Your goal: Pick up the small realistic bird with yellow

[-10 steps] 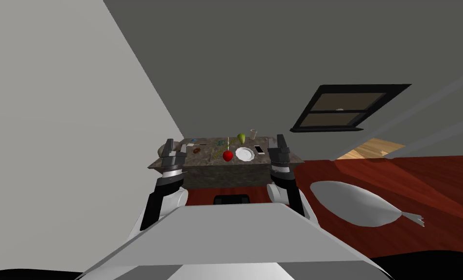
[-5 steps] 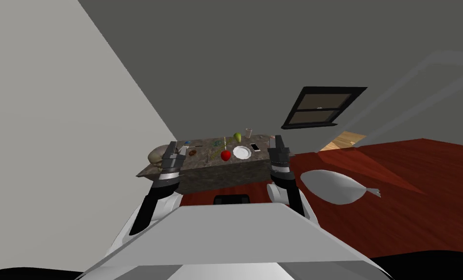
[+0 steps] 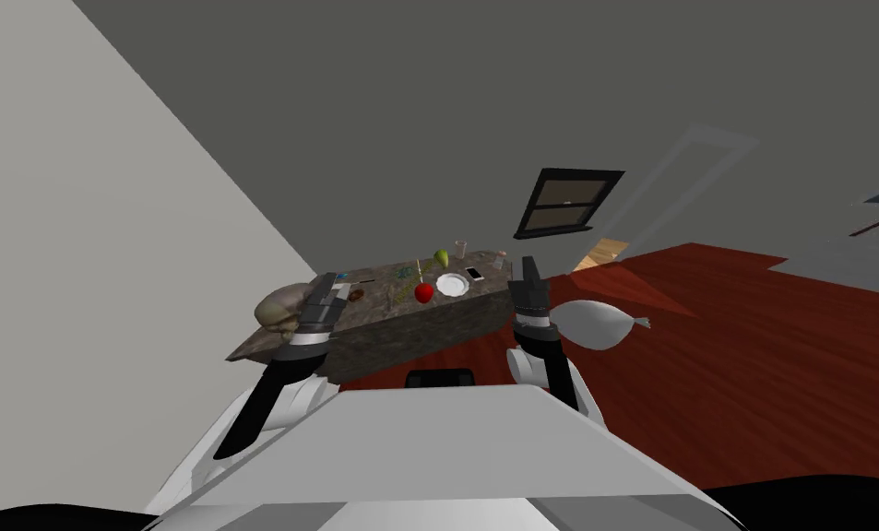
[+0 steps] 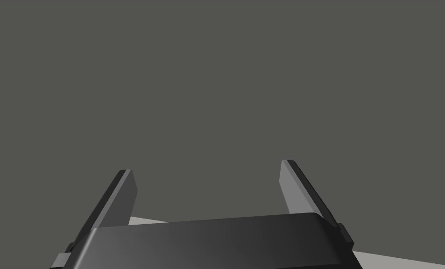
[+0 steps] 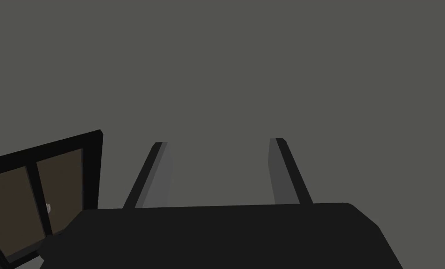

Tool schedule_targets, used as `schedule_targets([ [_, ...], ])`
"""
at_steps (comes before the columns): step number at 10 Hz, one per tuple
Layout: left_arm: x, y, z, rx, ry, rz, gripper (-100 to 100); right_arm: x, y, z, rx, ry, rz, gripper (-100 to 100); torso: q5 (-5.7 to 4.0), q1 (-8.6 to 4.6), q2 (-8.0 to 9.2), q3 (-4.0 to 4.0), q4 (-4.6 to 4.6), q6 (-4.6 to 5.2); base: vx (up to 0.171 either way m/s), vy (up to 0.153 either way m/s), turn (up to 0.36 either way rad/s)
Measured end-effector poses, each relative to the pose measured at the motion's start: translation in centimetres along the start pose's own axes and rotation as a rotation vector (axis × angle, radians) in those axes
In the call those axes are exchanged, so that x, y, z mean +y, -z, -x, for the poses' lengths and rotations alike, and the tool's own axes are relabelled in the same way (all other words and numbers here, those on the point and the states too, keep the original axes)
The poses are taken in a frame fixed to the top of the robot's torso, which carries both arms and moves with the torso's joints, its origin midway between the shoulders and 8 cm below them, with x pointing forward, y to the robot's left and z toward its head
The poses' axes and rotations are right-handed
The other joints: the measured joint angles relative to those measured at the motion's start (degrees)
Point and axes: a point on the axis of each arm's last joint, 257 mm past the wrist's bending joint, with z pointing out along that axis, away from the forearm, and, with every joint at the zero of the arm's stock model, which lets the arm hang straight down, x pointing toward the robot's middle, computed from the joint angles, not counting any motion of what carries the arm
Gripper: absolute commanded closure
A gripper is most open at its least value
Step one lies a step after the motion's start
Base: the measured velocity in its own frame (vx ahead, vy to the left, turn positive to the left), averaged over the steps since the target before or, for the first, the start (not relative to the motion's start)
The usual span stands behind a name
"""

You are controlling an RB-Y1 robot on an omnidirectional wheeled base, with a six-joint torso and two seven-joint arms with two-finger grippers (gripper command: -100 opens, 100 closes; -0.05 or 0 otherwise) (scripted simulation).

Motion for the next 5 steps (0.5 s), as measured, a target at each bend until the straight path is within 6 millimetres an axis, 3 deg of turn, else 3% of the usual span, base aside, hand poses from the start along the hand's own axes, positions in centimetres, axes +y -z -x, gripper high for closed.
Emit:
schedule_targets([
  [4,0.9,0.5,0.3,0.071,-0.047,0.029,-100,0.0,0.0,0.0,0.000,0.000,0.000,0,-0.02,-0.13,-0.12,-0.06,-0.02,-0.05,-0.038,0.060,-0.194],
  [5,1.2,0.8,0.4,0.092,-0.061,0.041,-100,0.0,0.0,0.0,0.000,0.000,0.000,0,-0.03,-0.14,-0.15,-0.08,-0.03,-0.01,-0.040,0.053,-0.383],
])
